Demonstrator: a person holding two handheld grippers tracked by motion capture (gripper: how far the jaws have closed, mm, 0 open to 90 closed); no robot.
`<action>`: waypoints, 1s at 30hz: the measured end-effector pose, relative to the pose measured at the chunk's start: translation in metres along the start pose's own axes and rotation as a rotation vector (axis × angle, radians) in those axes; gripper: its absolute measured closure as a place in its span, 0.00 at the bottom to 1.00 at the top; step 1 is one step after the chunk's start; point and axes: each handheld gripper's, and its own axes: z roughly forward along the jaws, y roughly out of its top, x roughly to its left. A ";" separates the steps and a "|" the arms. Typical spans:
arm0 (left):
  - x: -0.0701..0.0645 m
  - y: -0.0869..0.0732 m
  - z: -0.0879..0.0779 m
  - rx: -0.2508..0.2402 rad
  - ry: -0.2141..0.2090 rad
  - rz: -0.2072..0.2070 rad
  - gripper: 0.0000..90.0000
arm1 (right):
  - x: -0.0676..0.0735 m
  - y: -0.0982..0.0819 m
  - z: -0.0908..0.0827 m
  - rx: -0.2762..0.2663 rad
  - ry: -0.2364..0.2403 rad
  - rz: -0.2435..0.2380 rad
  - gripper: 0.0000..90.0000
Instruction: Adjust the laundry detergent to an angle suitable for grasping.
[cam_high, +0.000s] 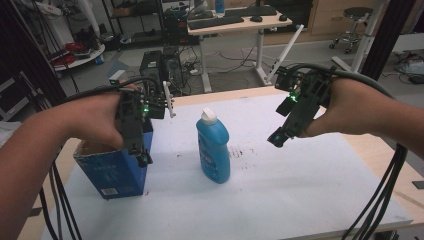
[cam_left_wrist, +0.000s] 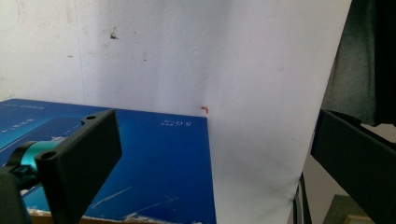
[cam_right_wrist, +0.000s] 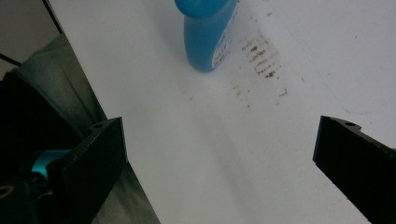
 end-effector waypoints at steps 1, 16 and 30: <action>0.000 0.000 0.001 0.001 0.002 0.001 0.02 | 0.001 0.000 0.002 -0.031 0.005 0.018 0.02; -0.005 -0.001 0.000 -0.004 -0.005 0.015 0.02 | 0.010 -0.004 0.032 -0.193 -0.031 0.144 0.02; -0.011 -0.005 -0.001 0.004 -0.006 0.021 0.02 | 0.027 0.017 0.081 -0.236 -0.072 0.143 0.02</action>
